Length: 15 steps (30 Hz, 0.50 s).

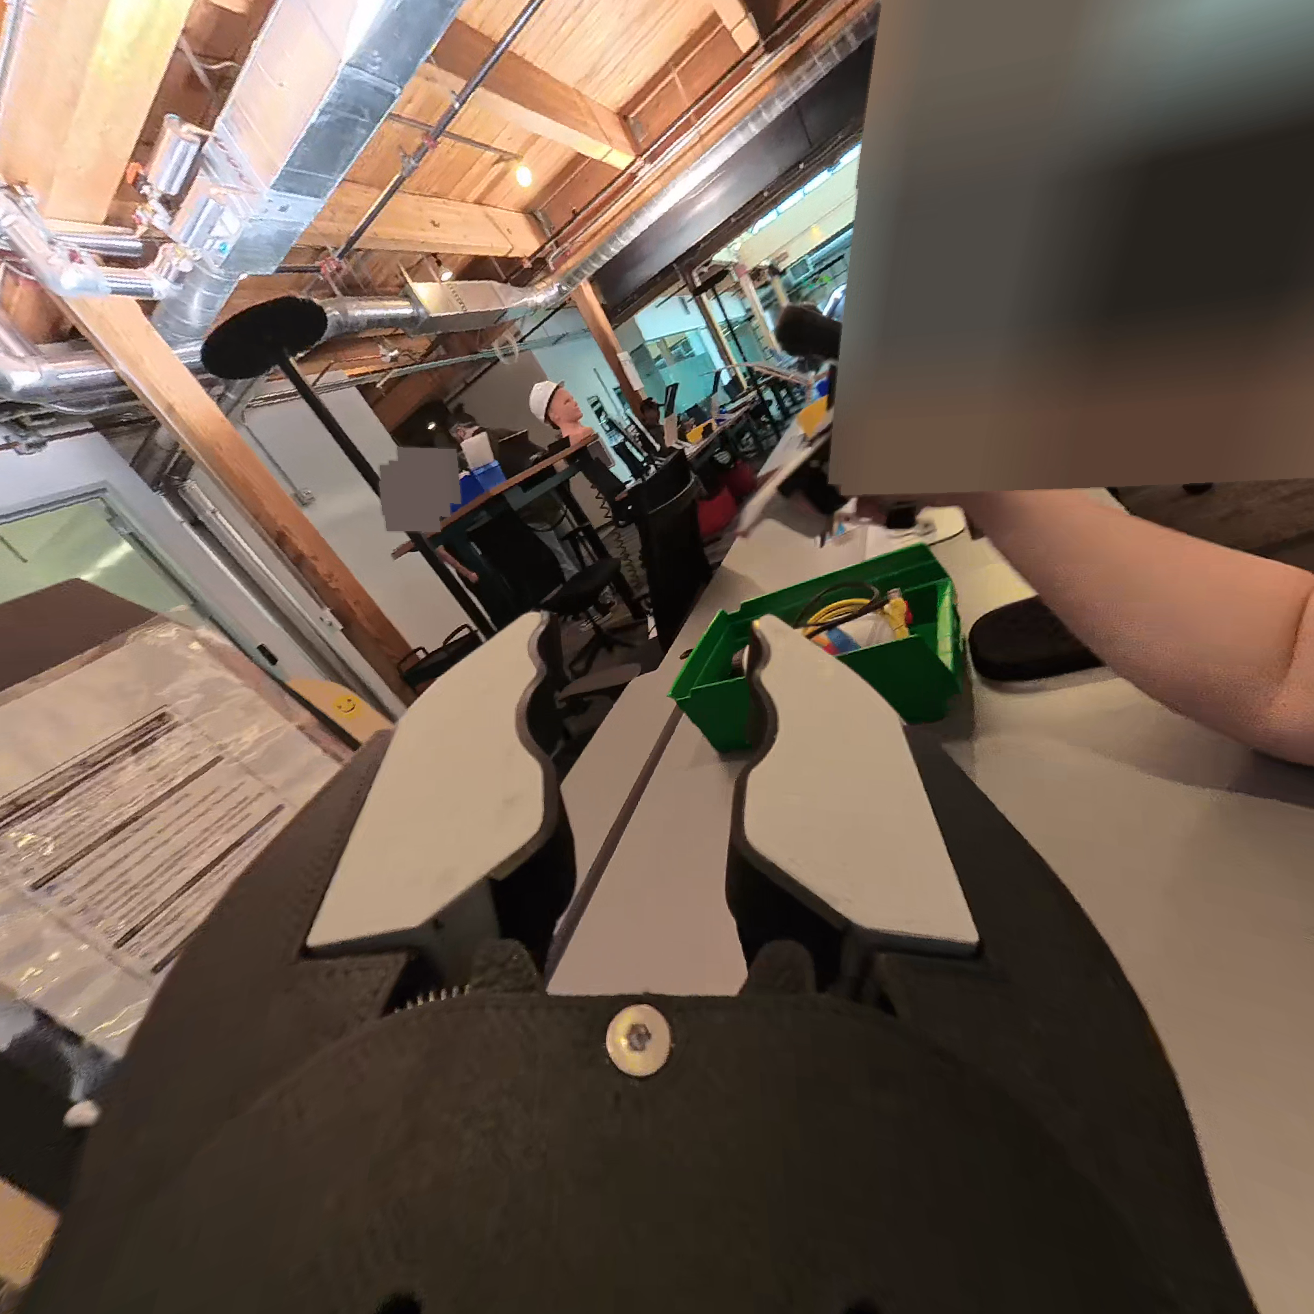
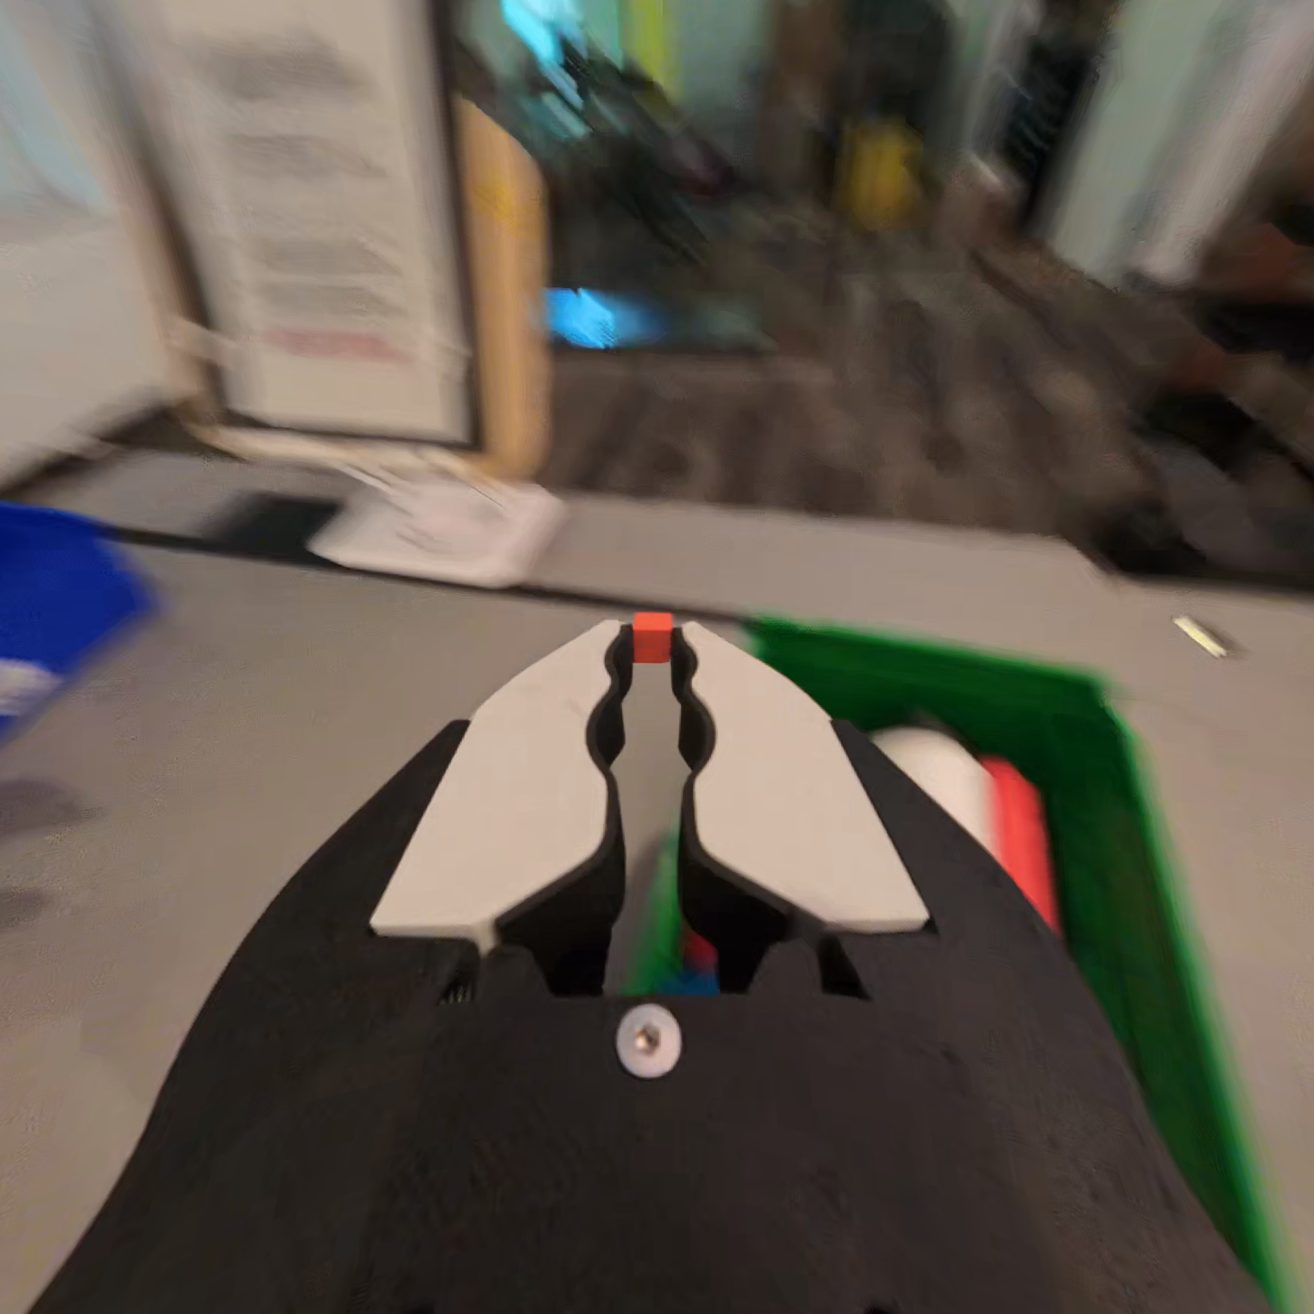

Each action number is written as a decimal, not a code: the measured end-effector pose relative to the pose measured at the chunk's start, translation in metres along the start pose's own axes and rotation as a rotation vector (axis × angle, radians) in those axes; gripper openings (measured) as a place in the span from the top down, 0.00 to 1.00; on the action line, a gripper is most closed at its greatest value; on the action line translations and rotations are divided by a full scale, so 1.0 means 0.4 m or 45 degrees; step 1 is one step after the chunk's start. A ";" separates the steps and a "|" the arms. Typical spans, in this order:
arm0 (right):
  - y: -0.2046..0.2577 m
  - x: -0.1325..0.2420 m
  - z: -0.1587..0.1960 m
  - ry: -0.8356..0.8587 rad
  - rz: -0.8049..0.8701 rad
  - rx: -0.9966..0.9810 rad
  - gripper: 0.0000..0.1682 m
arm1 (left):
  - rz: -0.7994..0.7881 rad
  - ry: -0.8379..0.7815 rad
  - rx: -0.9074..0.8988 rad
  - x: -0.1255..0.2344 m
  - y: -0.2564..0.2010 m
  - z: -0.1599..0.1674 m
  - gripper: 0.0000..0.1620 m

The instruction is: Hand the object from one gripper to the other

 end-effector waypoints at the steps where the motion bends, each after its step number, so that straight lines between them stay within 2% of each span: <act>1: -0.068 0.010 0.053 0.154 0.087 -0.057 0.93 | -0.016 0.026 -0.005 0.003 0.004 -0.001 0.70; 4: -0.188 0.002 0.186 0.394 0.071 -0.282 0.93 | -0.020 0.077 -0.017 0.009 0.005 -0.002 0.69; 8: -0.249 -0.030 0.278 0.548 0.098 -0.354 0.93 | -0.023 0.119 -0.041 0.010 0.000 -0.003 0.68; 11: -0.249 -0.033 0.273 0.523 0.091 -0.348 0.89 | -0.050 0.199 -0.049 0.013 0.005 0.004 0.66; 15: -0.233 0.016 0.187 0.279 0.173 -0.258 0.85 | -0.221 0.336 -0.051 0.053 0.050 0.008 0.64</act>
Point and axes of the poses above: each gripper's, where its closed fingertips meet, x back along the fingers, z out of its underside, y = z × x across the jaws, the point moved 7 cm from there along x, back along the fingers, and after that the axes turned 2 degrees about -z, right-handed, at the moved point
